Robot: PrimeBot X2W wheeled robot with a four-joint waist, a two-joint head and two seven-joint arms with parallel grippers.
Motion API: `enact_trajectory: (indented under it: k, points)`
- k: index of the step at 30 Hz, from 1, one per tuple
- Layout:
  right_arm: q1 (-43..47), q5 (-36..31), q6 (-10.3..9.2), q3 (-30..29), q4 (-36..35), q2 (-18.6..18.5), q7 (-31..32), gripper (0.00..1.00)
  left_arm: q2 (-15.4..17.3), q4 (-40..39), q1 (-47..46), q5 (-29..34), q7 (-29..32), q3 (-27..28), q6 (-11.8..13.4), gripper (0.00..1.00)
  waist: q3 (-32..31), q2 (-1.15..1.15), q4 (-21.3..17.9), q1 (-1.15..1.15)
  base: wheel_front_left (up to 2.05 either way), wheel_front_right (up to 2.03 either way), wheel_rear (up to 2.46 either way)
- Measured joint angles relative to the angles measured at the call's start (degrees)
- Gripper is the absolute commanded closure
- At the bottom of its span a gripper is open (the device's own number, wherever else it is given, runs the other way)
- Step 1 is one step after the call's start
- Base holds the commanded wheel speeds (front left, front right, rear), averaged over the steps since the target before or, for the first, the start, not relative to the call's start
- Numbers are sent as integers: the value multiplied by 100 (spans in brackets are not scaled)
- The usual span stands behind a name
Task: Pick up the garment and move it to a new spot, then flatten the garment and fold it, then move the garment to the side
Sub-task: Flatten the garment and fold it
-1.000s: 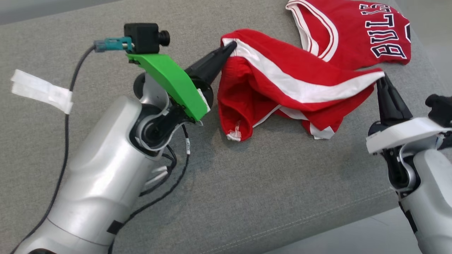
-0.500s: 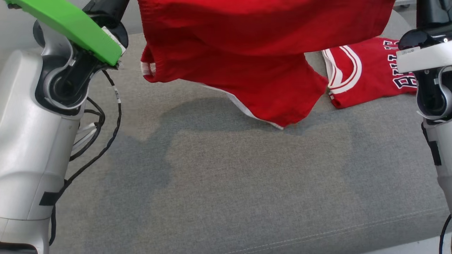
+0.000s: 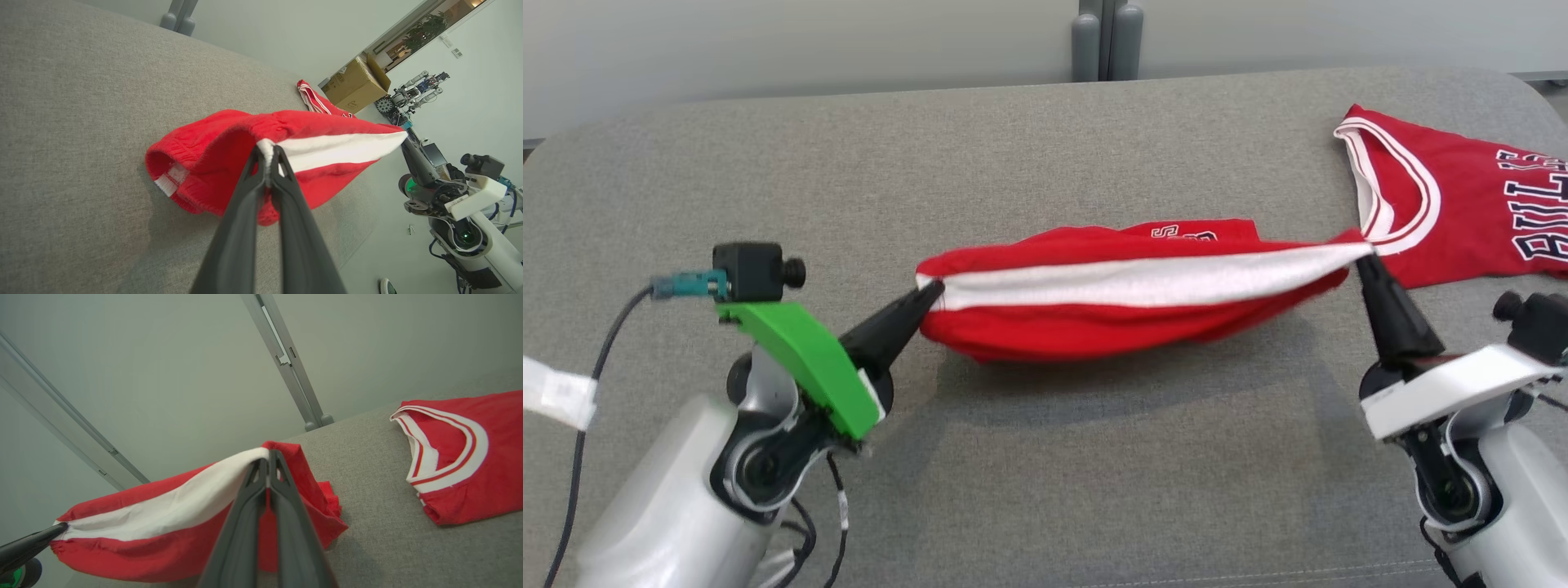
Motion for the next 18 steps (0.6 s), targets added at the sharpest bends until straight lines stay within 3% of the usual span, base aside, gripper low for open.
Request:
enact_trajectory:
  k: [4, 8, 13, 18]
  points:
    - [397, 194, 5, 365, -194, -33, 191, 100, 341, -80, 736, 134, -134, -63, 16, 100, 24, 0, 22, 0, 0, 0, 0]
    - [621, 282, 5, 892, -582, -520, 598, 100, 522, -285, 1228, 278, -164, -277, 59, 100, 86, 0, -13, 0, 0, 0, 0]
    - [1068, 862, 4, 1315, -945, -1038, 1305, 100, 609, -737, 1450, 466, 24, -669, 58, 100, 211, 0, 14, 0, 0, 0, 0]
    - [1307, 1236, 4, 1553, -1187, -1436, 1937, 100, 969, -940, 1580, 550, 324, -846, 66, 100, 382, 0, 72, 0, 0, 0, 0]
